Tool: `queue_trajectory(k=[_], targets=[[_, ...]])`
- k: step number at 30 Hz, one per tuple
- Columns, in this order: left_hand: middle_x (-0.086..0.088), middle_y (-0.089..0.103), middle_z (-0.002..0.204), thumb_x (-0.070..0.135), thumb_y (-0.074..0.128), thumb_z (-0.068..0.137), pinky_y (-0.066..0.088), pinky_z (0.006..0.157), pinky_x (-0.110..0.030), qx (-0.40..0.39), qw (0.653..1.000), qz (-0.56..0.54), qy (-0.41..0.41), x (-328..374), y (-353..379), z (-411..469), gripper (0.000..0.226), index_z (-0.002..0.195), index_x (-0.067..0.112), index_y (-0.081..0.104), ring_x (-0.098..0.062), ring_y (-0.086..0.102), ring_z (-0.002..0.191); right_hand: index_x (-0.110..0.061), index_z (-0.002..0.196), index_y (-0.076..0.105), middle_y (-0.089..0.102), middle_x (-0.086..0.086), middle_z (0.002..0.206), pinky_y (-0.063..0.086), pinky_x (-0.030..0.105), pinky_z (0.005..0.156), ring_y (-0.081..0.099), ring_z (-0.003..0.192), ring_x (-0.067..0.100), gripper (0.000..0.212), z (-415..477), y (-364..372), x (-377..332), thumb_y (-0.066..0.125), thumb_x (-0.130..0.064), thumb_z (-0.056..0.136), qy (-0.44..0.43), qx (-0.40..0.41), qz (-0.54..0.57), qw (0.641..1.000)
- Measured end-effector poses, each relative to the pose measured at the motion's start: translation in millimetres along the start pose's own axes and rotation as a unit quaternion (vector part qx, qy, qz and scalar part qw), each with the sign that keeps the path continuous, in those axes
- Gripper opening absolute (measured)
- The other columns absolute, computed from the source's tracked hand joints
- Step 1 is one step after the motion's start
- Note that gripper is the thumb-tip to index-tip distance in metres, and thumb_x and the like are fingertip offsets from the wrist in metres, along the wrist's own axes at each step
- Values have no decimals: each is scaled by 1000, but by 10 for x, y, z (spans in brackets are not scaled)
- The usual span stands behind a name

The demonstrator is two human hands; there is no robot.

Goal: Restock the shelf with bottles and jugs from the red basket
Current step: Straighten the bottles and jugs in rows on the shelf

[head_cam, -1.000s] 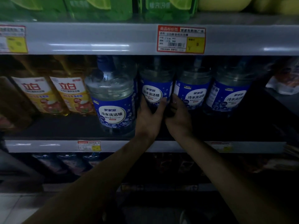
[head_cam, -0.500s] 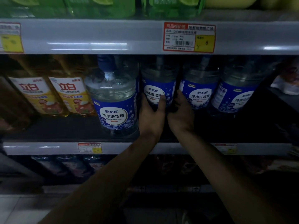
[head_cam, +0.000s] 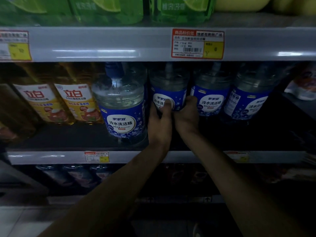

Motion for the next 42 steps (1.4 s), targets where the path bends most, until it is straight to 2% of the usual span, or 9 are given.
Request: queue_trajectory(k=[4,8,16,20,27,31,34,39,42], targets=[[10,69,135,60,56,93,50,112,-44,-21,1000,-8,-5,12,-49,-79,59,147,35,54,-9,66,124,-22,134,48,52,3,131,56,42,96,59,116,23,78,-65,-70,-20,87,-44,70,-31,9,-57,998],[7,71,132,42,53,105,52,109,-39,-44,999,-11,23,108,-40,-236,42,144,26,58,-8,67,122,-25,124,53,63,0,123,58,37,87,64,109,18,88,-118,-202,10,80,-61,47,-35,-21,-45,998],[2,74,125,22,55,107,56,104,-37,-82,996,0,39,163,178,-629,32,138,16,61,-11,69,116,-23,128,57,66,-13,115,48,3,67,62,97,-6,75,-244,-678,39,96,-21,63,-51,-54,13,997],[9,68,134,25,59,106,52,101,-19,-134,989,1,57,160,391,-896,39,145,25,53,-3,64,123,-19,134,58,69,-17,114,54,10,80,65,99,-12,83,-245,-1008,49,96,-10,61,-68,-102,16,992],[10,57,148,43,61,102,47,113,-30,-197,979,41,43,-13,788,-1099,57,154,31,44,-3,54,135,-22,133,61,73,-7,122,59,37,92,68,114,11,93,-141,-1579,171,100,-20,49,-59,-143,4,988],[15,65,130,23,64,104,50,95,-10,-191,980,52,26,-9,895,-1092,32,130,39,58,10,60,115,-23,129,64,75,-8,117,61,32,85,71,109,12,83,-58,-1779,265,97,-12,53,-46,-134,-1,990],[24,66,116,13,62,103,50,91,-10,-184,980,70,28,24,931,-1062,41,110,53,55,13,63,106,-21,131,64,75,-5,118,62,31,82,72,106,12,81,-9,-1841,309,96,-9,57,-35,-140,-3,990],[20,68,120,7,60,102,53,97,-17,-171,983,69,28,-14,913,-1029,41,121,43,59,7,64,112,-23,128,62,74,-6,117,58,18,73,72,100,4,75,-51,-1873,242,94,-5,62,-43,-145,-9,988],[9,67,134,18,64,99,51,109,-32,-174,981,81,16,-25,890,-986,45,143,25,58,-8,62,125,-26,134,57,72,-11,119,60,24,80,71,103,4,90,-87,-1870,306,101,-31,55,-26,-117,-55,991]])
Point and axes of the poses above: each hand's wrist, its own z-axis towards the middle knuckle, its own y-axis out of the palm, x = y × z, the point moved 7 cm from there along z, towards the middle knuckle
